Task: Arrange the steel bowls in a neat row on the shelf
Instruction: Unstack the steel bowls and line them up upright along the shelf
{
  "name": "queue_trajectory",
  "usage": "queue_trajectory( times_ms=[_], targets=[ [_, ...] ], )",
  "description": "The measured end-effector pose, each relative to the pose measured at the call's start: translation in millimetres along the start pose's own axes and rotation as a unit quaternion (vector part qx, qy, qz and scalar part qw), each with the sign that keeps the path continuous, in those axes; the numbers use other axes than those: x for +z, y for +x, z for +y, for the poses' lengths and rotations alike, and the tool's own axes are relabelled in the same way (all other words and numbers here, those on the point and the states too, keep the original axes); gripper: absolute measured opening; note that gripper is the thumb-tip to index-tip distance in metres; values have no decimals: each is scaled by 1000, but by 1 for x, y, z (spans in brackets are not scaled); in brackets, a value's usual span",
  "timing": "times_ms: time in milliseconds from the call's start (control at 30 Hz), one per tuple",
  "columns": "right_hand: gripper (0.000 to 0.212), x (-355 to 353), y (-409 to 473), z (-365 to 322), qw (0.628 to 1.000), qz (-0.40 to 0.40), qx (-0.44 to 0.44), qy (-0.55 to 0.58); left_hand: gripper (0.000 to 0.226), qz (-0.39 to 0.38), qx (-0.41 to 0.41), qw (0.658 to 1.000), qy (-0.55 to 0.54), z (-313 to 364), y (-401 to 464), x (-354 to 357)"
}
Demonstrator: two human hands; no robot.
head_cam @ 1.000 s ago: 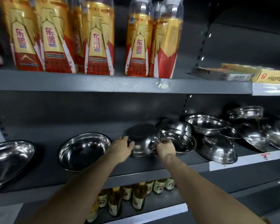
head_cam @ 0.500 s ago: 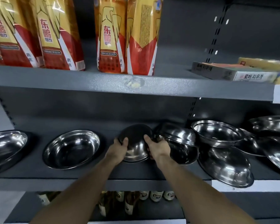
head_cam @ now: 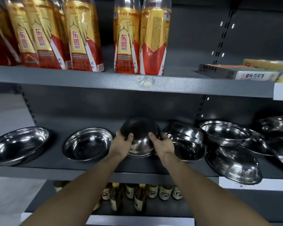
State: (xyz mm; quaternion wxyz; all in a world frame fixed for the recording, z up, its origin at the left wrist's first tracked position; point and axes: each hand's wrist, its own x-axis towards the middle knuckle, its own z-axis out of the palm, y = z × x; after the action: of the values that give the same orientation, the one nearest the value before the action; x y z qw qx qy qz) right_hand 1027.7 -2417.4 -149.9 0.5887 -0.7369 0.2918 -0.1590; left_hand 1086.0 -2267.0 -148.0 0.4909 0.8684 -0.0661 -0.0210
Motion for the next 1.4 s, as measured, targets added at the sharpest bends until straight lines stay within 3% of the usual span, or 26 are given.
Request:
queue_trajectory(
  times_ms=[133, 233, 333, 433, 533, 600, 700, 800, 900, 1000, 1067, 1167, 1267, 1400],
  targets=[
    [63, 0, -15, -8, 997, -16, -30, 68, 56, -11, 77, 993, -87, 5, -7, -20],
    [62, -1, -24, -16, 995, -19, -58, 73, 69, 16, 90, 994, -62, 7, -5, -29],
    [55, -1, -31, -19, 993, 5, -36, 114, 68, 7, 68, 993, -91, 8, -2, -34],
    [39, -2, -39, -20, 986, 55, 10, 160, 52, 8, -5, 969, -246, 11, -3, -37],
    [51, -4, -44, -19, 979, 67, 45, 185, 75, -2, -67, 959, -275, 9, -3, -41],
    [66, -6, -44, -16, 974, 70, 73, 202, 81, -16, -82, 964, -252, 4, -3, -41],
    [64, -8, -43, -11, 976, 73, 87, 188, 44, -40, -63, 972, -225, -9, 0, -34],
    [45, -9, -45, -6, 980, 73, 89, 162, 52, -64, -42, 979, -188, -17, -1, -32],
    [42, -13, -45, -2, 986, 100, 91, 94, 55, -92, -23, 987, -133, -22, 0, -34],
    [23, -17, -46, -4, 977, 98, 128, 136, 53, -131, -4, 985, -112, -19, 1, -36],
    [20, -21, -44, -5, 972, 102, 145, 152, 64, -135, 10, 987, -92, -19, 2, -39],
    [25, -23, -41, -4, 970, 107, 149, 161, 67, -88, 65, 991, 82, -18, 3, -54],
    [29, -21, -39, -3, 968, 117, 144, 171, 62, -57, 123, 950, 280, -21, 6, -74],
    [31, -9, -35, -6, 970, 112, 129, 174, 59, -36, 107, 922, 371, -30, 10, -96]
  ],
)
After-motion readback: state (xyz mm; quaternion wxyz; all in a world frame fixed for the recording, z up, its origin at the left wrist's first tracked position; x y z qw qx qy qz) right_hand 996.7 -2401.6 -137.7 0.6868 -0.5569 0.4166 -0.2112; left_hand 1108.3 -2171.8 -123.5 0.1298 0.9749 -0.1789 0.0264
